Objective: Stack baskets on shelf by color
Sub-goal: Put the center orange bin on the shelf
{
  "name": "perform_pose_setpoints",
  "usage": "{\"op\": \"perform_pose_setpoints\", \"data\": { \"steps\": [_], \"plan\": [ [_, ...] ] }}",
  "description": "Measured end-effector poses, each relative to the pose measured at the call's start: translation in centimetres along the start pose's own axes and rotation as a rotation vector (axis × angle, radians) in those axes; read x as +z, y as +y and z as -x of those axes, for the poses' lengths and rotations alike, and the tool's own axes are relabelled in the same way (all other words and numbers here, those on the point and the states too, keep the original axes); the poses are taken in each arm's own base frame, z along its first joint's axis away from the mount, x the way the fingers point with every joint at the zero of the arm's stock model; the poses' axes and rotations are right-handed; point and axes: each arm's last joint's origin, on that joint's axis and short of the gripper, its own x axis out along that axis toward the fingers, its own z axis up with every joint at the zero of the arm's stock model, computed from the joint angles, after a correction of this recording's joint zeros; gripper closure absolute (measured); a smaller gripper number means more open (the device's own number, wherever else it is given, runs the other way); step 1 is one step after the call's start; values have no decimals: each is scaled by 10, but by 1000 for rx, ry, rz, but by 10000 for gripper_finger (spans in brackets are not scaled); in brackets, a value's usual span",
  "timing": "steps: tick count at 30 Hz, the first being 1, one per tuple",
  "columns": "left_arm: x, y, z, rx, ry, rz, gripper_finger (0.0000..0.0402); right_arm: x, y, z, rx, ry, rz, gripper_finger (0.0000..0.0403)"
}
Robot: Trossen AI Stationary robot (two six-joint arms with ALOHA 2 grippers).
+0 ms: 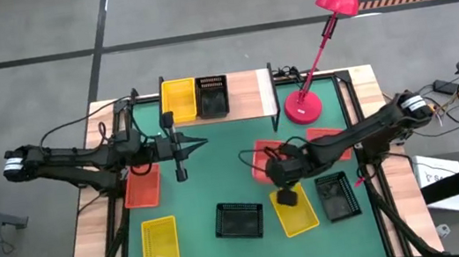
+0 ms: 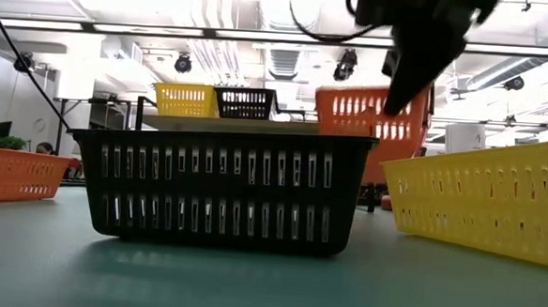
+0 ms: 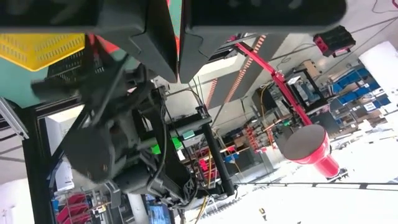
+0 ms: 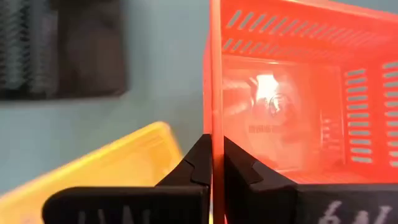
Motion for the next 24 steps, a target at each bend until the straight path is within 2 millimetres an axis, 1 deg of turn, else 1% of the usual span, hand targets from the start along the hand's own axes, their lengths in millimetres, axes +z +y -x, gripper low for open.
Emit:
{"op": "perform_pose_setpoints", "data": {
  "steps": [5, 7, 10, 13, 16, 20, 23, 24],
  "plan": [
    [-1, 0, 0, -1, 2, 0, 402, -4, 9, 25, 77, -69, 243, 395],
    [-1, -1, 0, -2, 4, 0, 402, -3, 11, 35, 94, -123, 318, 395],
    [-1, -1, 0, -2, 3, 0, 402, 2, 12, 48, 115, -225, 375, 394],
    [-1, -1, 0, -2, 3, 0, 402, 7, 11, 61, 114, -326, 379, 394],
    [-1, -1, 0, -2, 3, 0, 402, 10, 6, 73, 44, -398, 369, 394],
    [-1, -1, 0, -2, 3, 0, 402, 21, -7, 87, -139, -431, 359, 394],
    [-3, -1, 1, -4, 8, -1, 402, 38, -27, 96, -217, -407, 348, 394],
    [-4, -2, 1, -2, 2, 0, 402, 44, -35, 95, -234, -390, 331, 394]
  ]
}}
